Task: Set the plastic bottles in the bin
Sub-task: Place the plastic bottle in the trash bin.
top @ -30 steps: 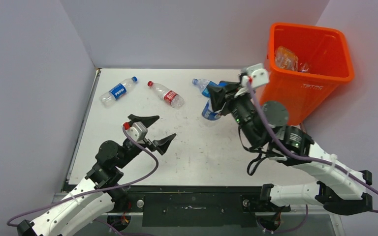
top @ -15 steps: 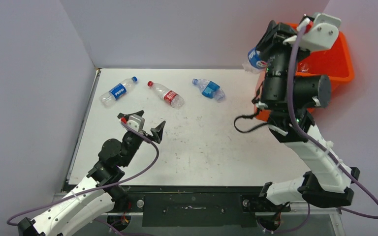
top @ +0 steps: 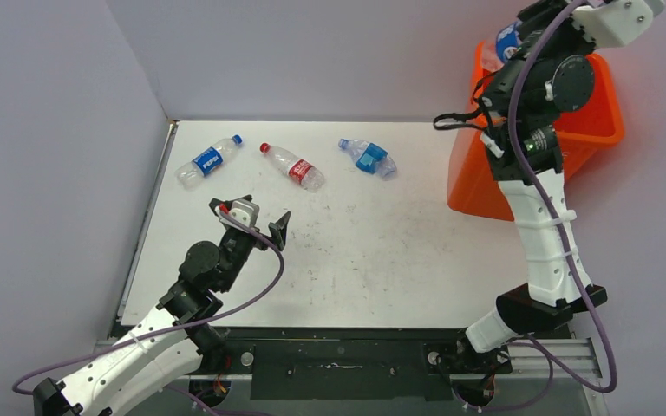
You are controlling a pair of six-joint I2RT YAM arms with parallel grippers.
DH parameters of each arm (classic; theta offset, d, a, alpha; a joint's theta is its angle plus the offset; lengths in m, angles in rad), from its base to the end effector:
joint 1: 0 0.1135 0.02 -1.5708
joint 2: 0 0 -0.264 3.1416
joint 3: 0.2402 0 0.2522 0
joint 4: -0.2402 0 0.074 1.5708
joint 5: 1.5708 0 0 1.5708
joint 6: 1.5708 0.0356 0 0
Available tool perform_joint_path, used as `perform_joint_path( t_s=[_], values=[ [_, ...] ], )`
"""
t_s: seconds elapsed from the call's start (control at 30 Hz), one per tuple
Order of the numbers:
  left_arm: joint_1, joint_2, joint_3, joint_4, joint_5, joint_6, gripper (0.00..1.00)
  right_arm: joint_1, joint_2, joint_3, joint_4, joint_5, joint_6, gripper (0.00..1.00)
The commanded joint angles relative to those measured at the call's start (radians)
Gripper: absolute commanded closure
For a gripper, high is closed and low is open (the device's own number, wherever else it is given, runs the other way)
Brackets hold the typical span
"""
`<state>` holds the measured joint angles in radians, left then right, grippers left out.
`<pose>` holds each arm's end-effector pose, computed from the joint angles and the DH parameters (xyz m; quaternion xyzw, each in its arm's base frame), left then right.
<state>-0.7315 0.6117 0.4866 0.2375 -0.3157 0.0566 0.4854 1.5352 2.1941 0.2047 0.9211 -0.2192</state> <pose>0.1276 -0.0997 0.3062 0.1444 0.6526 -0.1450 0.7296 0.2163 0.0821 0.6474 0.2843 0.4350 -0.0410 0.8534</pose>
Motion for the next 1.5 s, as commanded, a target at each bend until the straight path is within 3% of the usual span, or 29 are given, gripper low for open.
perform_joint_path(
  t_s=[0.0, 0.33, 0.4, 0.5, 0.53, 0.63, 0.77, 0.97, 1.13, 1.3, 1.47],
  values=[
    [-0.004, -0.001, 0.003, 0.023, -0.015, 0.011, 0.04, -0.240, 0.006, -0.036, -0.080, -0.043, 0.391, 0.95],
    [-0.004, 0.000, 0.005, 0.028, -0.009, -0.002, 0.04, -0.454, 0.036, -0.224, -0.099, 0.009, 0.555, 0.92],
    [-0.005, -0.007, 0.005, 0.025, -0.016, -0.002, 0.04, -0.481, 0.039, -0.258, -0.166, -0.010, 0.631, 0.77],
    [-0.004, -0.023, -0.002, 0.031, -0.024, 0.000, 0.04, -0.553, 0.047, -0.287, -0.259, -0.055, 0.739, 0.39],
    [-0.004, -0.027, -0.004, 0.035, -0.028, 0.001, 0.04, -0.557, 0.049, -0.293, -0.260, -0.060, 0.745, 0.31],
    [-0.004, -0.027, -0.004, 0.034, -0.035, 0.007, 0.04, -0.558, 0.054, -0.299, -0.242, -0.066, 0.724, 0.18],
    [-0.004, -0.018, -0.001, 0.031, -0.040, 0.009, 0.04, -0.543, 0.046, -0.285, -0.220, -0.080, 0.707, 0.10],
    [-0.003, -0.013, 0.000, 0.029, -0.046, 0.012, 0.04, -0.416, 0.032, -0.231, -0.112, -0.067, 0.560, 0.07],
    [-0.004, -0.010, 0.001, 0.028, -0.053, 0.012, 0.04, -0.254, -0.039, -0.271, -0.019, -0.174, 0.476, 0.07],
    [-0.003, -0.001, 0.003, 0.021, -0.088, 0.009, 0.04, -0.055, -0.212, -0.488, 0.076, -0.416, 0.419, 0.06],
    [-0.004, 0.012, 0.001, 0.022, -0.161, 0.014, 0.04, 0.140, -0.339, -0.754, 0.032, -0.506, 0.446, 0.06]
  ],
)
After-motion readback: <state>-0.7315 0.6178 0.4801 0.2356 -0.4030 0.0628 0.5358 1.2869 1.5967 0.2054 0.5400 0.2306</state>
